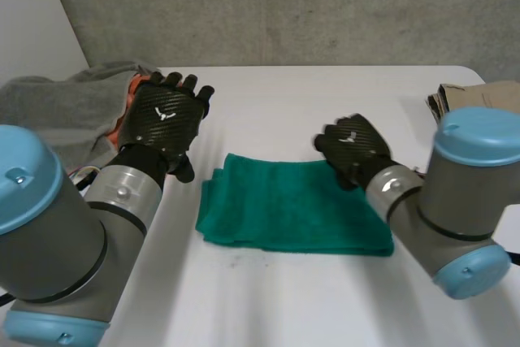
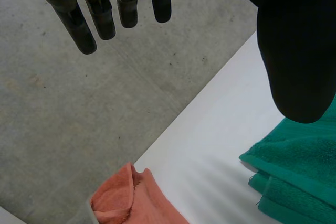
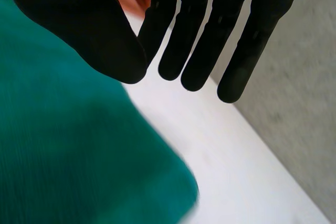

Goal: Fold the laundry.

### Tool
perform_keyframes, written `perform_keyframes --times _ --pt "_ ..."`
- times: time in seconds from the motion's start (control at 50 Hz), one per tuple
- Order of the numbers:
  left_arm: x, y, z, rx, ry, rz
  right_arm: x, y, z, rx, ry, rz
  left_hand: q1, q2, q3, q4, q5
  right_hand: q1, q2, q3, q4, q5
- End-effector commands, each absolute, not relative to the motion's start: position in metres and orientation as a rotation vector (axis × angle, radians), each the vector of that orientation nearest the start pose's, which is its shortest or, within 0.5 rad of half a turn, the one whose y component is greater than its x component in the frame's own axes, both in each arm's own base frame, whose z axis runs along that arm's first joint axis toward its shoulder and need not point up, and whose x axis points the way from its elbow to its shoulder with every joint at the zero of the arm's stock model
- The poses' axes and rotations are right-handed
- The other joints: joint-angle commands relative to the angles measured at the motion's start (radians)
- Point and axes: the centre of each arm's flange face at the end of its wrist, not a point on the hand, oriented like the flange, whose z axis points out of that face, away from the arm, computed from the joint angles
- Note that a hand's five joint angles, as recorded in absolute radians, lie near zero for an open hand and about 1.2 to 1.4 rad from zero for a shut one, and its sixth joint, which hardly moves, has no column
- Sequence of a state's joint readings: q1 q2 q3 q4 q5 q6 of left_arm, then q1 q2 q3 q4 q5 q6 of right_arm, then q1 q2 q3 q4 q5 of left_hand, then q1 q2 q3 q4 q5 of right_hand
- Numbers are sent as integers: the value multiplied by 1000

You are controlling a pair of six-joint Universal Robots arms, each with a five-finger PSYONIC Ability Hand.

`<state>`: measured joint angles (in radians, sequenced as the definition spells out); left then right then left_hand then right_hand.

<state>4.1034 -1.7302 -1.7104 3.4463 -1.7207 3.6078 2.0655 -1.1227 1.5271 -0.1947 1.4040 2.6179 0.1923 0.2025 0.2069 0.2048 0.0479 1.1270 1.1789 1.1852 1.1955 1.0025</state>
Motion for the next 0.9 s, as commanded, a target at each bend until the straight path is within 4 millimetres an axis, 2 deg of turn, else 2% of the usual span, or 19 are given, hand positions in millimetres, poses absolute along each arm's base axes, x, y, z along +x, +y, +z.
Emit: perform_keyframes --times 0.02,0.04,0.08,0.12,0.14,0.22,0.36,0.42,0.5,0.52,0.54,0.58,0.64,0.68,0.74,0.76,0.82,0.84,0.9 --pt "-277 -206 243 964 1992 -2200 317 -238 182 -1263 2008 -1842 -18 -28 -32 -30 -48 -528 -580 -586 -597 -578" --pt "-276 -205 242 963 1996 -2196 313 -236 178 -1244 2049 -1818 -18 -28 -32 -30 -48 -551 -603 -610 -620 -601" --pt "-274 -204 240 965 2003 -2190 301 -228 163 -1188 2160 -1720 -18 -28 -32 -30 -48 -742 -794 -800 -810 -792" --pt "-274 -203 239 967 2012 -2189 291 -225 154 -1165 2223 -1656 -18 -28 -32 -30 -48 -766 -818 -824 -835 -816" --pt "-274 -202 238 964 2022 -2190 273 -229 149 -1104 2300 -1616 -18 -28 -32 -30 -48 -769 -821 -827 -837 -819" --pt "-276 -200 239 927 2084 -2235 234 -235 134 -996 2411 -1528 -18 -28 -32 -30 -48 -763 -815 -821 -832 -813" --pt "-283 -199 242 946 2152 -2318 222 -236 126 -962 2408 -1517 -17 -27 -32 -29 -47 -693 -745 -751 -761 -743" --pt "-285 -199 243 958 2157 -2334 222 -240 125 -959 2399 -1551 -14 -24 -29 -27 -44 -602 -654 -660 -670 -652" --pt "-285 -199 243 960 2157 -2338 222 -244 124 -967 2391 -1574 -14 -24 -29 -26 -44 -291 -343 -350 -360 -341" --pt "-285 -199 243 960 2157 -2338 222 -246 122 -972 2401 -1573 -14 -24 -29 -26 -44 140 88 82 71 90" --pt "-285 -199 243 959 2159 -2336 221 -247 120 -976 2411 -1574 -14 -24 -29 -26 -44 268 216 210 199 218" --pt "-284 -199 242 960 2160 -2334 219 -248 119 -982 2431 -1587 -14 -24 -29 -26 -44 269 217 211 201 219" --pt "-284 -199 243 958 2160 -2333 215 -257 130 -996 2437 -1717 -14 -24 -29 -26 -44 269 217 211 201 219" --pt "-284 -199 244 956 2157 -2337 215 -262 149 -1030 2391 -1851 -14 -24 -29 -26 -44 269 217 211 201 219" --pt "-284 -199 245 952 2153 -2342 221 -266 167 -1099 2326 -1956 -14 -24 -29 -26 -44 269 217 211 201 219" --pt "-284 -199 246 951 2150 -2346 229 -266 177 -1157 2273 -2007 -14 -24 -29 -26 -44 269 217 211 201 219" --pt "-283 -197 249 947 2142 -2356 255 -256 188 -1288 2142 -2041 -14 -24 -29 -26 -44 269 217 211 201 219" --pt "-283 -197 250 945 2139 -2359 277 -243 193 -1372 2031 -2043 -14 -24 -29 -26 -44 269 217 211 201 219" --pt "-282 -197 251 939 2138 -2363 310 -224 188 -1478 1891 -2024 -17 -27 -31 -29 -47 269 217 211 201 219"
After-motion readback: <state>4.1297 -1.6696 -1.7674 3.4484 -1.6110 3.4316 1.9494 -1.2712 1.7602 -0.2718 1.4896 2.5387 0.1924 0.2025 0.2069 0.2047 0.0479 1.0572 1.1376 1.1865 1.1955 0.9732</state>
